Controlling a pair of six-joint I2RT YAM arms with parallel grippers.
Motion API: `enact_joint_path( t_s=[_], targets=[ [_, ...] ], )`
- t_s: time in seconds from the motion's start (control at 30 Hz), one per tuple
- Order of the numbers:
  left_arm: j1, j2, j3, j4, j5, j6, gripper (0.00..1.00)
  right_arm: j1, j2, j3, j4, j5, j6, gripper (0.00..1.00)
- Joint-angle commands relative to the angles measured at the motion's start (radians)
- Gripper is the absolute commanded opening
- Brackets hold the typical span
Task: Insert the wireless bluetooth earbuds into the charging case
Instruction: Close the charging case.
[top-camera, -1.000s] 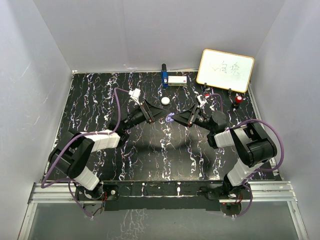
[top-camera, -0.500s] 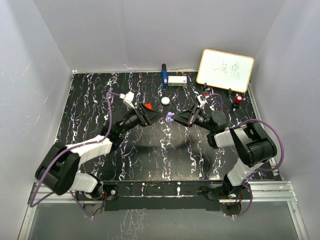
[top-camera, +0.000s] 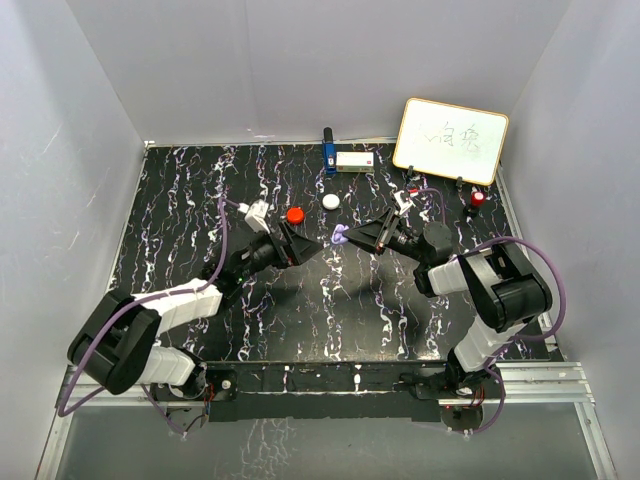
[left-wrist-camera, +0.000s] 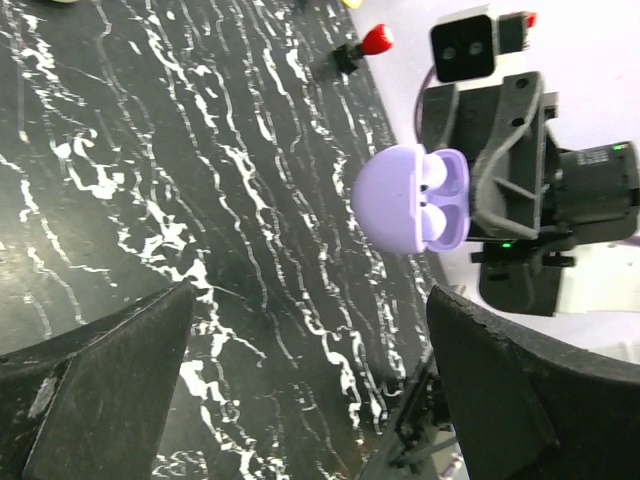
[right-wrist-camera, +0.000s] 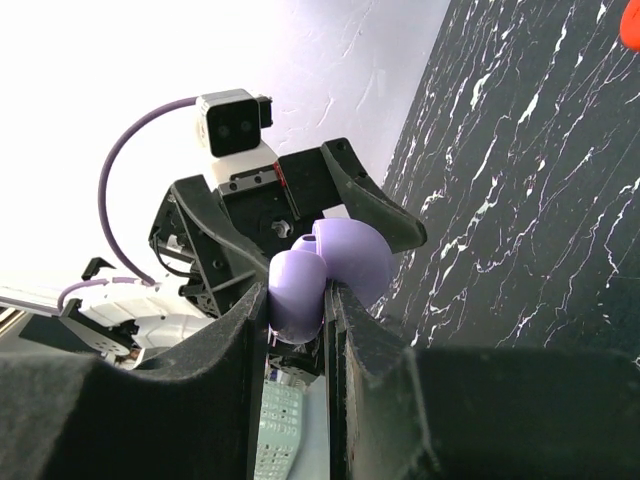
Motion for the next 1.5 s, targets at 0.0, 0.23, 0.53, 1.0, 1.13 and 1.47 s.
enact_joint_path(
  t_s=[0.0, 0.23, 0.53, 1.0, 1.13, 1.47],
  targets=[
    [-0.012, -0.035, 0.013, -0.088, -0.061, 0.147, 0.99, -0.007, 0.013, 0.041, 0.054, 0.026, 0.028, 0.00],
    [-0.149, -0.022, 0.078, -0.188, -0.265, 0.438, 0.99, -0.006, 0.031, 0.070, 0.029, 0.048, 0.077, 0.00],
    [-0.271, 0.053, 0.074, 0.007, -0.543, 0.664, 0.99, -0.006, -0.031, 0.094, -0.163, 0.084, 0.048, 0.00],
    [-0.331, 0.186, 0.059, 0.336, -0.617, 0.855, 0.99, -0.007, -0.086, 0.061, -0.226, 0.085, 0.040, 0.00],
    [-0.341, 0.217, 0.059, 0.398, -0.625, 0.881, 0.99, -0.007, -0.091, 0.055, -0.232, 0.084, 0.041, 0.00],
    [-0.342, 0.309, 0.068, 0.523, -0.708, 0.960, 0.99, -0.007, -0.103, 0.030, -0.241, 0.079, 0.040, 0.00]
  ],
)
